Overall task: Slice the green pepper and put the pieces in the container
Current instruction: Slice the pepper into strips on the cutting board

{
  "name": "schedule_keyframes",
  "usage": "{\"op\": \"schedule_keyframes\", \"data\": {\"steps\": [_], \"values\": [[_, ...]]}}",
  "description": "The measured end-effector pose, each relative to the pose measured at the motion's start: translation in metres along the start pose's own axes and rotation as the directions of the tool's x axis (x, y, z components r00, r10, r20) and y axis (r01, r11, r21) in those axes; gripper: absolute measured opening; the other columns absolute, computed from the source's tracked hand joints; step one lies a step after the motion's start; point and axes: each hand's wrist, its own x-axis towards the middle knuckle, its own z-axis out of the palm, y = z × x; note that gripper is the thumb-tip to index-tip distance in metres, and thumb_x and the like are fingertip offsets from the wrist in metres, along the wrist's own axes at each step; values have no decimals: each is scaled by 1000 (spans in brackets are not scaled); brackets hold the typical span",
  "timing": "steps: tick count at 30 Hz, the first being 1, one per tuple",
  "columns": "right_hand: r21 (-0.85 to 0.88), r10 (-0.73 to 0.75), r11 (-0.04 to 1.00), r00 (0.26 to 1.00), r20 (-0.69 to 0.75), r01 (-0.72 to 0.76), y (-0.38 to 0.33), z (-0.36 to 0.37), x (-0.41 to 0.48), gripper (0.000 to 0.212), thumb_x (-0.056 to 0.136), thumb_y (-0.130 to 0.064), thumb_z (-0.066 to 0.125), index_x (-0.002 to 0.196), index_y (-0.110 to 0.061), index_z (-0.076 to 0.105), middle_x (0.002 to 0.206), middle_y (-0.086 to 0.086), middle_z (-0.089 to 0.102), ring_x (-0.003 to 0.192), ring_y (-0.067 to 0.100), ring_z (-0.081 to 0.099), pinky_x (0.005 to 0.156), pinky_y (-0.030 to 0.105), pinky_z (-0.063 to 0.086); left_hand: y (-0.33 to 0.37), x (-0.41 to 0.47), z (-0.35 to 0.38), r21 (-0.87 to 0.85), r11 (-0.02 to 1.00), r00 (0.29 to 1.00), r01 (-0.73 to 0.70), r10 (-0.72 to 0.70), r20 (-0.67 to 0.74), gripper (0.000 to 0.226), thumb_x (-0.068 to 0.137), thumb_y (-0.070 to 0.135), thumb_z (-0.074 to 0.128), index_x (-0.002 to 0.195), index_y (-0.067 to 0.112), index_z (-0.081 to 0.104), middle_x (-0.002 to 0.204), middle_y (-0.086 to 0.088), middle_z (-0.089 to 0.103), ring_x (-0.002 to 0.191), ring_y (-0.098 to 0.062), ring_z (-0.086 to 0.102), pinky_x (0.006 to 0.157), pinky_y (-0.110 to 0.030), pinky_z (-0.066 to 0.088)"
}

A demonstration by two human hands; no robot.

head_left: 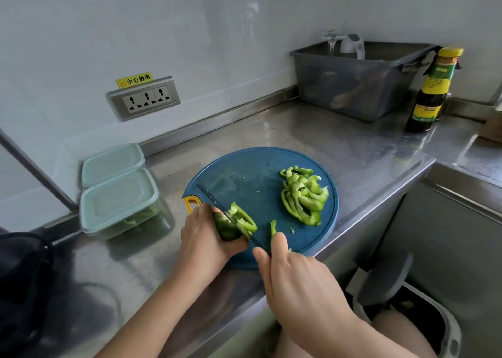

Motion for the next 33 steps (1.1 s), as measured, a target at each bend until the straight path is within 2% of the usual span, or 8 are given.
{"op": "schedule_keyframes", "data": {"steps": [3, 6, 9, 12, 19, 25, 29, 33], "values": [[5, -7, 1000, 1000, 15, 7, -1, -4, -7, 30, 95, -44, 26, 77, -20, 30, 51, -6, -5, 31, 22, 10, 43, 21, -9, 1, 1, -5, -1, 1000, 1000, 1, -1, 14, 50, 50, 49, 76, 85, 21, 54, 89, 3, 58, 85, -19, 57, 70, -33, 46], [119, 5, 993, 1000, -28, -2, 2, 4, -4, 36, 99, -47, 17, 71, -24, 17, 57, -6, 27, 48, 14, 30, 43, 26, 18, 2, 3, -16, -11, 1000, 999, 17, -16, 31, 51, 58, 40, 82, 91, 18, 49, 98, 1, 58, 89, -17, 54, 63, -20, 36], [298, 39, 951, 991, 128, -76, 9, -2, -4, 39, 98, -50, 18, 69, -24, 19, 66, -2, 36, 63, 22, 35, 57, 35, 28, -1, 6, -26, -4, 999, 998, 45, -45, 31, 58, 57, 39, 85, 95, 17, 47, 102, -2, 57, 89, -17, 51, 64, -23, 31], [352, 68, 927, 982, 179, -128, 18, -12, -2, 40, 98, -47, 24, 70, -19, 28, 67, 1, 39, 70, 27, 38, 65, 32, 31, -1, 7, -30, 10, 998, 997, 59, -59, 47, 67, 48, 50, 73, 101, 15, 50, 101, -1, 54, 87, -16, 49, 62, -21, 31], [374, 178, 888, 949, 260, -268, 65, -44, 32, 51, 98, -48, 27, 80, -5, 46, 60, 11, 47, 30, 17, 43, 40, 26, 39, 3, 1, -21, -31, 1000, 995, 4, -1, 103, 63, 57, 43, 83, 104, 16, 52, 101, 1, 53, 91, -14, 50, 64, -12, 33], [305, -9, 952, 1000, -8, 11, 31, -28, 19, 37, 99, -45, 29, 69, -23, 28, 63, 4, 41, 69, 33, 46, 65, 41, 37, 9, -5, -7, -68, 998, 1000, 8, -8, -1, 56, 59, 39, 84, 98, 19, 49, 97, -2, 56, 89, -17, 54, 63, -15, 35], [138, -129, 982, 991, -33, 132, 18, -7, 2, 36, 98, -49, 17, 71, -25, 17, 60, -1, 35, 61, 30, 39, 49, 36, 26, 7, -5, -4, -65, 998, 999, -6, 3, -45, 68, 46, 59, 70, 94, 14, 52, 90, -2, 58, 85, -19, 55, 64, -22, 37], [59, -187, 979, 974, -129, 196, 15, 3, -2, 45, 87, -61, -4, 77, -22, 17, 54, -3, 32, 47, 19, 27, 43, 30, 14, 5, -2, -2, -43, 999, 998, -27, 25, -55, 48, 47, 50, 69, 76, 17, 49, 71, 6, 50, 69, -19, 51, 56, -27, 34]]}}
